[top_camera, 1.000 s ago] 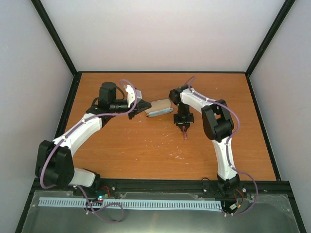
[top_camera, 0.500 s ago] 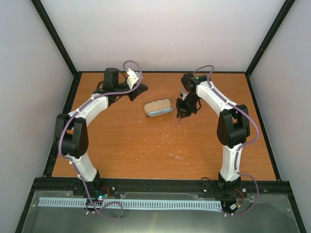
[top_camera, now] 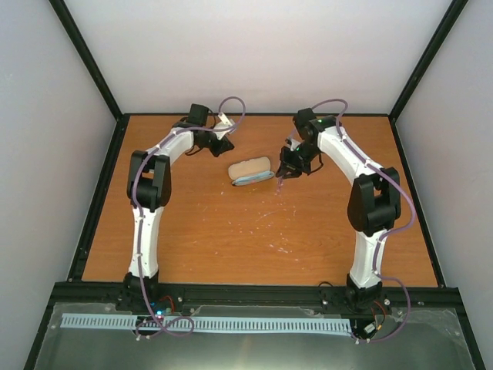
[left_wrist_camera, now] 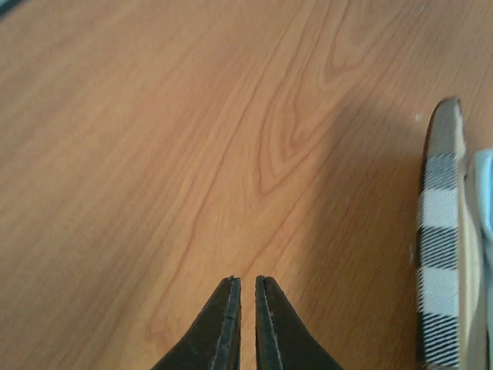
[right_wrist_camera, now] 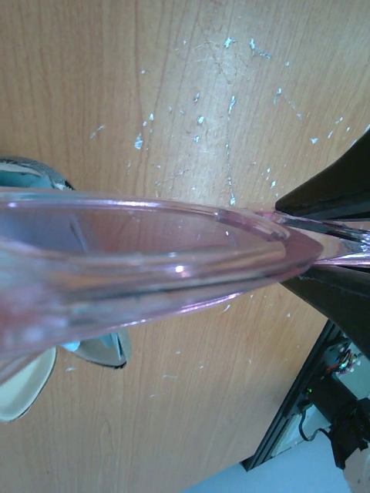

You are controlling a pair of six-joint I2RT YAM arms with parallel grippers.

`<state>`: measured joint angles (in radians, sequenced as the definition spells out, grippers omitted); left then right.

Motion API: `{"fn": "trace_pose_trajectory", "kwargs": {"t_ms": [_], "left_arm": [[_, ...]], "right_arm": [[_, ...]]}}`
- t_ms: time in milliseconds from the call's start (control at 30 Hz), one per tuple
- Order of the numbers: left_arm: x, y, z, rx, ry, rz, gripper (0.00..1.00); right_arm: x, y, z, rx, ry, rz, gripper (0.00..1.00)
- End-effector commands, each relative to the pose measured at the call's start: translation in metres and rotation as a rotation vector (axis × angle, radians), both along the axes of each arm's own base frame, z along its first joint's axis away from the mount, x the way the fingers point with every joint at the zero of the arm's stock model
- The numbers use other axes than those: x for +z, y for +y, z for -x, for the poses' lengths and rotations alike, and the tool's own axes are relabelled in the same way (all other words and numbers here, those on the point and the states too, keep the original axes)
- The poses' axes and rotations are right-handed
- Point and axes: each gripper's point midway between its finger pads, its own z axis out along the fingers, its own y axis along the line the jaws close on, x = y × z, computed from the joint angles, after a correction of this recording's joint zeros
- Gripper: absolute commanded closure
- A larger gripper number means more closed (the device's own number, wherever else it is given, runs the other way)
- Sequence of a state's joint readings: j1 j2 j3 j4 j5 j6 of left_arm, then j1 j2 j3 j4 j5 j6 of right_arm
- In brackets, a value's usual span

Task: Organize the sunglasses
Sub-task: Pick up the sunglasses from the center of the board, then adjust the sunglasses case at the center of the board.

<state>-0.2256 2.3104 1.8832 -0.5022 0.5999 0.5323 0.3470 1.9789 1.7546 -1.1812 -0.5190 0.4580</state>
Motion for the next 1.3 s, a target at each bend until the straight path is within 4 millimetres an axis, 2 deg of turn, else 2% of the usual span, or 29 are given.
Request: {"fn": "trace_pose_trajectory", "kwargs": {"t_ms": [0, 233, 567, 900, 1167, 1267], "left_arm": [[-0.006, 0.009, 0.004, -0.019, 0.056, -0.069, 0.90], [-0.026, -0.003, 0.044, -0.100, 0.177, -0.046, 0.90], [-0.035, -0.035, 0.089, -0.176, 0.260, 0.000, 0.90], [-0.018, -0.049, 0.102, -0.169, 0.275, 0.063, 0.90], [-0.017, -0.051, 0.105, -0.164, 0.276, 0.073, 0.90], [-0.015, -0.052, 0.103, -0.160, 0.274, 0.081, 0.90]], "right_arm": [[0.031, 0.005, -0.014, -0.019, -0.082, -0.074, 0.87], [0.034, 0.010, -0.027, -0.037, -0.108, -0.097, 0.87], [0.037, 0.018, -0.042, -0.047, -0.125, -0.124, 0.87], [0.012, 0.028, -0.049, -0.015, -0.138, -0.153, 0.88], [-0.003, 0.041, -0.059, 0.099, -0.189, -0.177, 0.87], [-0.015, 0.045, -0.056, 0.154, -0.177, -0.165, 0.87]]}}
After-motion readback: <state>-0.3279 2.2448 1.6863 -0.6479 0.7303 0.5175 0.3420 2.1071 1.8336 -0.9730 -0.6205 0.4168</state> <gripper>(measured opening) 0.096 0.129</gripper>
